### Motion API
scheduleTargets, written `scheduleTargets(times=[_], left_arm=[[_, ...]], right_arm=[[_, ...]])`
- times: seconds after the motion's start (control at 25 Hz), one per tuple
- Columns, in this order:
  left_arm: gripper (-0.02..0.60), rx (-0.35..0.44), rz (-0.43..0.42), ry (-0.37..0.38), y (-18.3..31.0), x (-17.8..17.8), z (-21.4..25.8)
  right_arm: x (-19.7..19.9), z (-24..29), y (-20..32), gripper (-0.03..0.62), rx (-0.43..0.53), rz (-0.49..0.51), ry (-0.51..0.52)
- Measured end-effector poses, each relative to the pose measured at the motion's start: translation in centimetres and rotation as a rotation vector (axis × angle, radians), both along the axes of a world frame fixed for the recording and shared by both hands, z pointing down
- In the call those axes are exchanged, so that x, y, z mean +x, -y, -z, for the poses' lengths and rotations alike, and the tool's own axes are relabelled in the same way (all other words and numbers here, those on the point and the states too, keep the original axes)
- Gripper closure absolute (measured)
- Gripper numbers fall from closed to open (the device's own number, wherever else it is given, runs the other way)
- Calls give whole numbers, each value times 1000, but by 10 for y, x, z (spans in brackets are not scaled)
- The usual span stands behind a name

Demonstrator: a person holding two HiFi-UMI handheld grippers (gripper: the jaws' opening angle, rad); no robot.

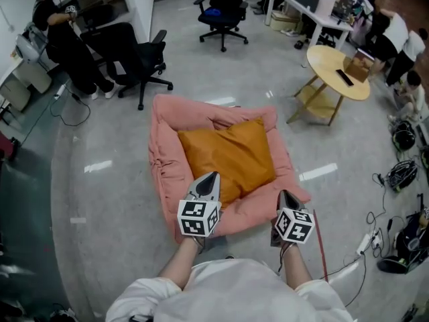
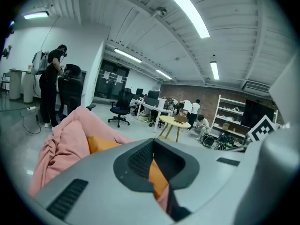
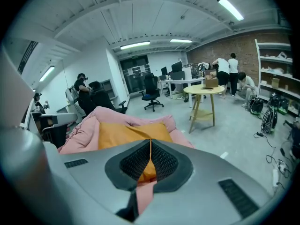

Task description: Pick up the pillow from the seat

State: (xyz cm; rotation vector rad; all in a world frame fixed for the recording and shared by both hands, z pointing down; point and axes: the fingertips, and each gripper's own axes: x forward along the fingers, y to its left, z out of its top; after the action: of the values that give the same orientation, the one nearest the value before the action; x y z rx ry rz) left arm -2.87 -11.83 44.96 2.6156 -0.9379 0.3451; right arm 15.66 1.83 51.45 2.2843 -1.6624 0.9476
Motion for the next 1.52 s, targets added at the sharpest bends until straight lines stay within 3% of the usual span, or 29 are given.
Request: scheduleTargets(times=[0.28,0.52,0.96,1.24,1.28,1.36,1.52], left_arm=[[574,-58,3,16,34,5,-22],[574,-107,11,70,32,23,-51],[574,-214,211,125,28,57,-84],[570,-347,372,130,11,68,-126],[564,-365,382,124,10,71,-132],[479,-397,399,113,8,77,-146],[455,-439,454,106,5,82,-168]], right_arm=[[-2,-2,56,565,-2,43,4],[13,-29,77,565,-25,86,50],[46,-48,125,565,-47,309,62],[44,-81,165,562,-74,475,102],[44,-86,171,562,-75,492,107],[43,-97,181,560,-80,523,110],[40,-117,197,537,-97,589,115]])
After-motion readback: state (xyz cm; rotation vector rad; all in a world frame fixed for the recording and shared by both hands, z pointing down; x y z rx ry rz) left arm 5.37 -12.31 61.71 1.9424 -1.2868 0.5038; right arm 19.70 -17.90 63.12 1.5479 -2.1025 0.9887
